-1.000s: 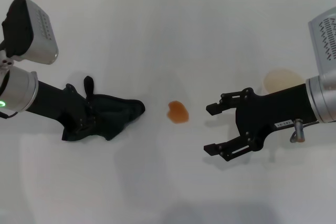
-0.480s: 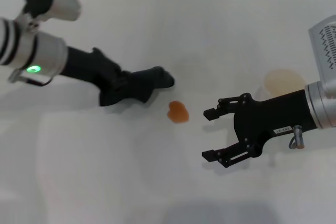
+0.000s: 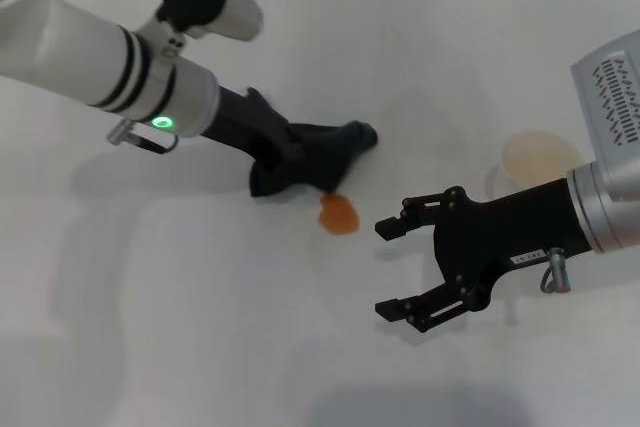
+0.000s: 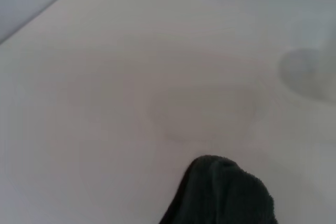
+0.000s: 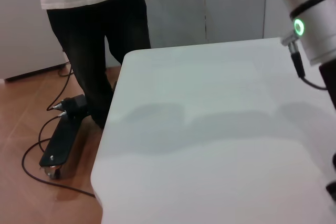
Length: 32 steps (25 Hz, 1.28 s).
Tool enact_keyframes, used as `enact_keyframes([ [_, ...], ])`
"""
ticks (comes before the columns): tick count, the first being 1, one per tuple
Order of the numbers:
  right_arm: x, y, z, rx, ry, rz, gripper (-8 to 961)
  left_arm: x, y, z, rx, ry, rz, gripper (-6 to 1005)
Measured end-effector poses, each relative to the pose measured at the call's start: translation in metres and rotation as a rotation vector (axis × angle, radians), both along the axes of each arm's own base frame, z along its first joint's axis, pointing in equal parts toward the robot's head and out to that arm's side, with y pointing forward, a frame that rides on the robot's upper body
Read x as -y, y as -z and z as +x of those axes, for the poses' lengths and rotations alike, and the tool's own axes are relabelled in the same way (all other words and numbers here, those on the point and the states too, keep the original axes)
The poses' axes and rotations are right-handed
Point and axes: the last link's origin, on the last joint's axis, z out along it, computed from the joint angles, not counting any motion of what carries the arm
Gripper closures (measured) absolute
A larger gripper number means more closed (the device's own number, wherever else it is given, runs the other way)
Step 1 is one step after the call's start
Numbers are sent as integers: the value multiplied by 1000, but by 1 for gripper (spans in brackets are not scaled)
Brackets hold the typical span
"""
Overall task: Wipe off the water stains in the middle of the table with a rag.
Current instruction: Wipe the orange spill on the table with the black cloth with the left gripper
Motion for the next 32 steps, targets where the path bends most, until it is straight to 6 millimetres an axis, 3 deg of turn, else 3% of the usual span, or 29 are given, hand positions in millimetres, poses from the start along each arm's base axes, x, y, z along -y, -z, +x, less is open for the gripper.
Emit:
enact_keyframes([
  [10, 2, 1, -4, -26, -21, -4, 84, 30, 31, 16, 11, 56, -160, 922],
  [16, -1, 2, -3, -32, -11, 26, 84, 40, 33, 2, 4, 37, -177, 922],
  [21, -4, -1, 1, -25, 7, 48, 84, 39, 19, -18, -3, 8, -124, 923],
  [26, -6, -4, 9, -10, 31, 72, 84, 28, -11, -45, -22, -56, -2, 923],
  [32, -8, -6, 16, 1, 53, 101, 85, 23, -26, -52, -3, -82, 39, 924],
])
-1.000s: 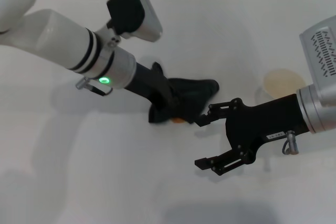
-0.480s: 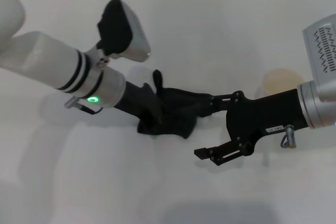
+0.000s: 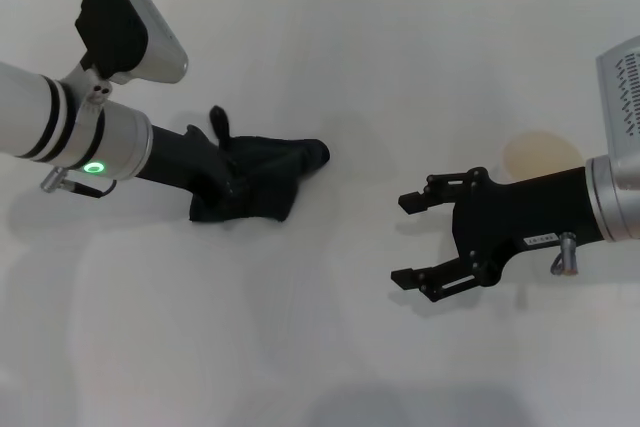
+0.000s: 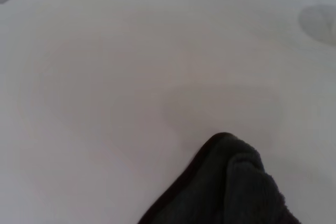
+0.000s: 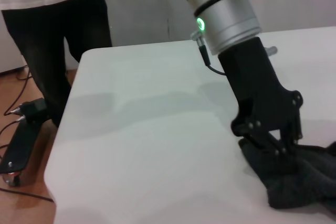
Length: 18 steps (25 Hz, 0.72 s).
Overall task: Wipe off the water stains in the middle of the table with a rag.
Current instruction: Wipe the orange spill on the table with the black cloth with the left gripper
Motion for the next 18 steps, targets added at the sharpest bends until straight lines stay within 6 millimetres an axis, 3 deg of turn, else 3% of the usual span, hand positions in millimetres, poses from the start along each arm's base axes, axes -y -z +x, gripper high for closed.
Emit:
enact_keyframes([
  [12, -2, -4, 12, 59, 26, 14, 85, 27, 41, 42, 30, 141, -203, 926],
  [18, 0, -3, 13, 64, 27, 5, 85, 23, 46, 37, 3, 147, -162, 927],
])
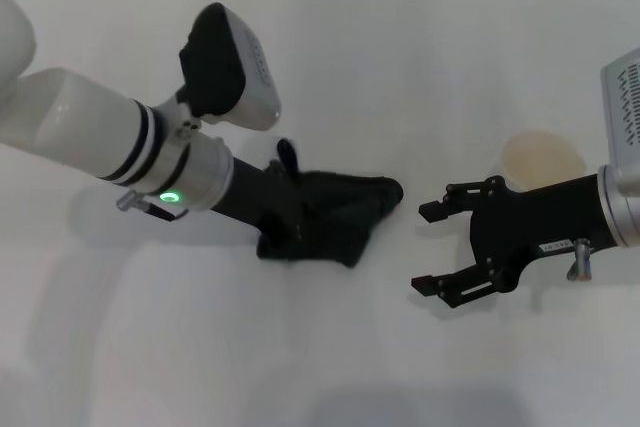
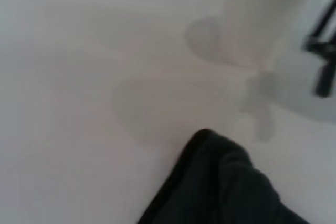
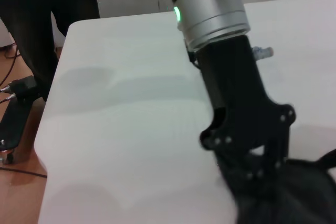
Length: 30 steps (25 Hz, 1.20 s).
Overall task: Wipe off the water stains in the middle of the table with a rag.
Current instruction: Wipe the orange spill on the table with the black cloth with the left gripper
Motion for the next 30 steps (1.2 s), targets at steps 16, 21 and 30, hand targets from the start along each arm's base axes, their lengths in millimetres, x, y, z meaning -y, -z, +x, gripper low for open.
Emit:
enact_keyframes([
  [16, -2, -1, 7, 60, 31, 13, 85, -22, -22, -16, 7, -57, 130, 927],
  [21, -4, -2, 6, 67, 26, 16, 85, -3, -3, 4, 28, 3, -2, 917],
  [30, -4, -3, 7, 96, 32, 19, 84, -1, -9, 9, 50, 33, 17, 899],
])
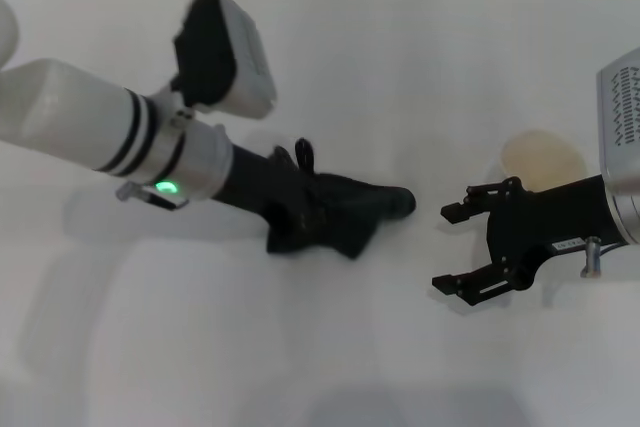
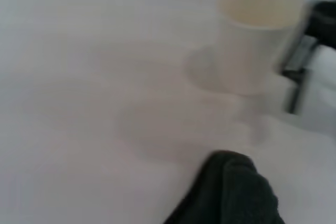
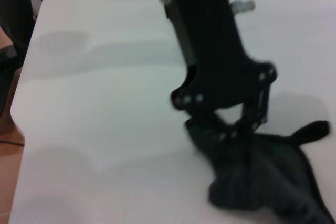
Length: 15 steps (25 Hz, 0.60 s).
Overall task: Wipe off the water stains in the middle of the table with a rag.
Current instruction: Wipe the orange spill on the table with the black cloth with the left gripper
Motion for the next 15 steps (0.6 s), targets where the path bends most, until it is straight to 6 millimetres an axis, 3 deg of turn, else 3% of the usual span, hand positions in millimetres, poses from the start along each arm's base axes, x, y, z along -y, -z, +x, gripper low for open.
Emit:
enact_keyframes([
  [8, 1, 2, -2, 2, -6, -12, 84, -32, -32, -23, 47, -129, 206, 882],
  [15, 3, 4, -4, 0, -16, -22, 84, -33, -17, -16, 25, -117, 155, 868],
])
